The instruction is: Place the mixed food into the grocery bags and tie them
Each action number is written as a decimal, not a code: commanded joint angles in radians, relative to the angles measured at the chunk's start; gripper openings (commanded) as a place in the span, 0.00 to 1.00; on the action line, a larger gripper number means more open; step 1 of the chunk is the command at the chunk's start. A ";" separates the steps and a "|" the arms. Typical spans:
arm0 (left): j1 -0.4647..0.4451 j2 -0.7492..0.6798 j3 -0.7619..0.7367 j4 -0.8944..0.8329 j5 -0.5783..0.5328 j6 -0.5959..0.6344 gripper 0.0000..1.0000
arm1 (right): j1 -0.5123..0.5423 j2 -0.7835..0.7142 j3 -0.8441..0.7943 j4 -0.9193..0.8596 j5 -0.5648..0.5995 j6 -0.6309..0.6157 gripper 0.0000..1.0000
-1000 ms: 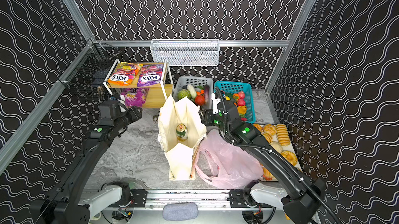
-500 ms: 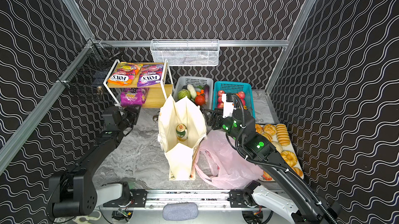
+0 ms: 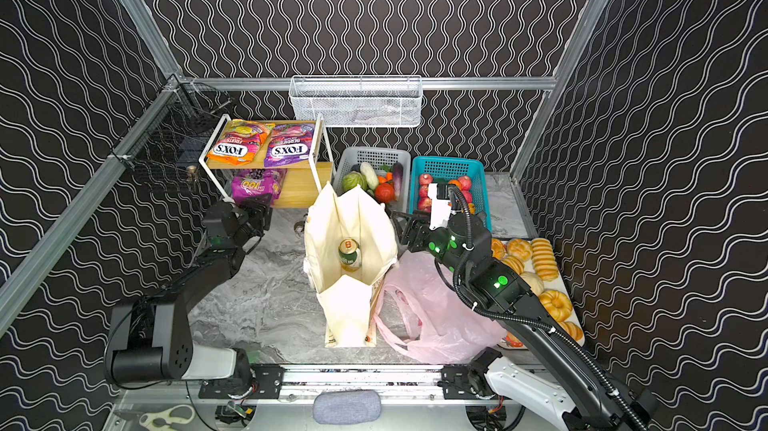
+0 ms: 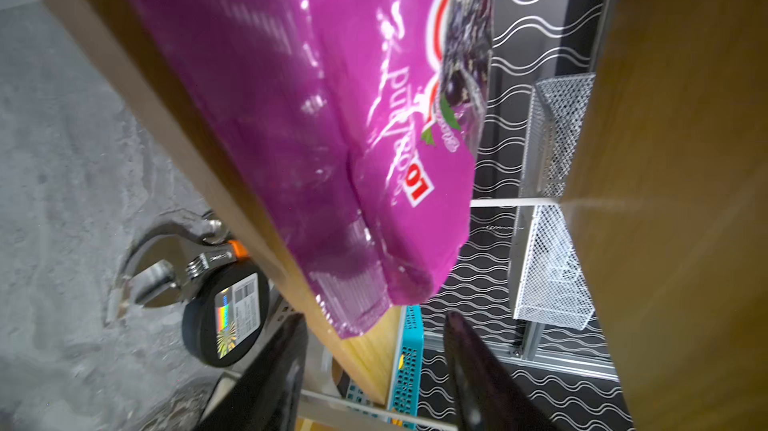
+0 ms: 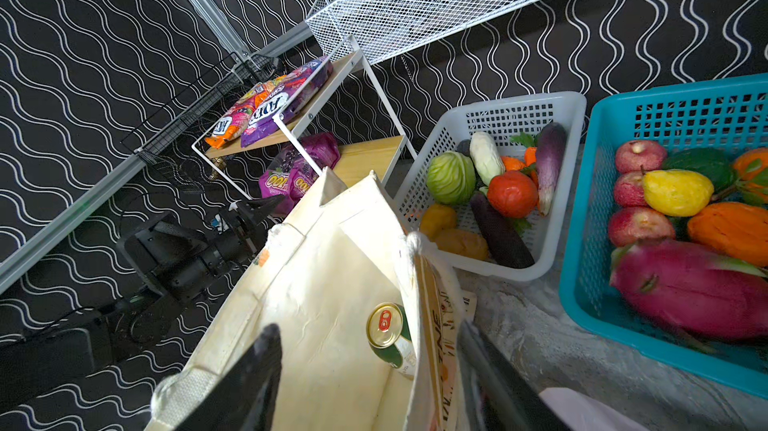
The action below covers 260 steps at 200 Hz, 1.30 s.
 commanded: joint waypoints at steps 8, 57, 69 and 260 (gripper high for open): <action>0.003 0.008 0.013 0.072 0.005 -0.020 0.53 | 0.001 0.006 0.001 0.025 0.012 0.024 0.67; 0.019 0.060 0.012 0.150 0.007 -0.063 0.54 | 0.001 -0.004 -0.002 0.035 0.008 0.028 0.67; 0.021 0.073 0.021 0.160 0.017 -0.066 0.56 | 0.001 -0.006 -0.003 0.031 0.013 0.027 0.68; 0.024 -0.116 -0.129 0.063 0.107 -0.109 0.00 | 0.001 0.004 -0.003 0.037 0.016 0.051 0.67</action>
